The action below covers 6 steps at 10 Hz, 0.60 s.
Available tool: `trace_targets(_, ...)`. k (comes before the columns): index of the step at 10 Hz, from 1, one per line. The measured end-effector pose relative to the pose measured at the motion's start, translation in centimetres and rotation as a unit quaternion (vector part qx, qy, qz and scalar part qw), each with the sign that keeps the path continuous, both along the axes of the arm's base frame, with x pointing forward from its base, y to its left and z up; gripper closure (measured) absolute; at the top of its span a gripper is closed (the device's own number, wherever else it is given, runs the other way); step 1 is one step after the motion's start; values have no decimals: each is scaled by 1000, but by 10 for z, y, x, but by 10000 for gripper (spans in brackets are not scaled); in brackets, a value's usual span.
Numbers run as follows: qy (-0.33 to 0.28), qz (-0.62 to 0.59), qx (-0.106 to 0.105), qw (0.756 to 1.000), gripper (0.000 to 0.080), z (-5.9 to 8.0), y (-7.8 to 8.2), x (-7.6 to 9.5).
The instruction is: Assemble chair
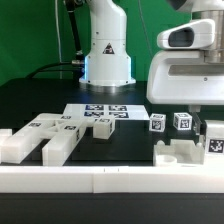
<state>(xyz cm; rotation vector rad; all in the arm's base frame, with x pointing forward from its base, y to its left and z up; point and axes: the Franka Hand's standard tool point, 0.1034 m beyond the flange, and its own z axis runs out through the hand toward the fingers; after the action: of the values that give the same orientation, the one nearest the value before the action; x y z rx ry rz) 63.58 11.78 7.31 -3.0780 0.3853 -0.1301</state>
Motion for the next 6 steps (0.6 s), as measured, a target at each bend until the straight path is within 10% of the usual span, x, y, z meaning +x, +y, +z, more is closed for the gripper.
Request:
trace_targets(3, 3, -71, 1, 997, 510, 0, -7, 0)
trace_targets(5, 3, -69, 1, 998, 251, -1, -6, 0)
trace_targets(6, 3, -68, 2, 998, 251, 1, -6, 0)
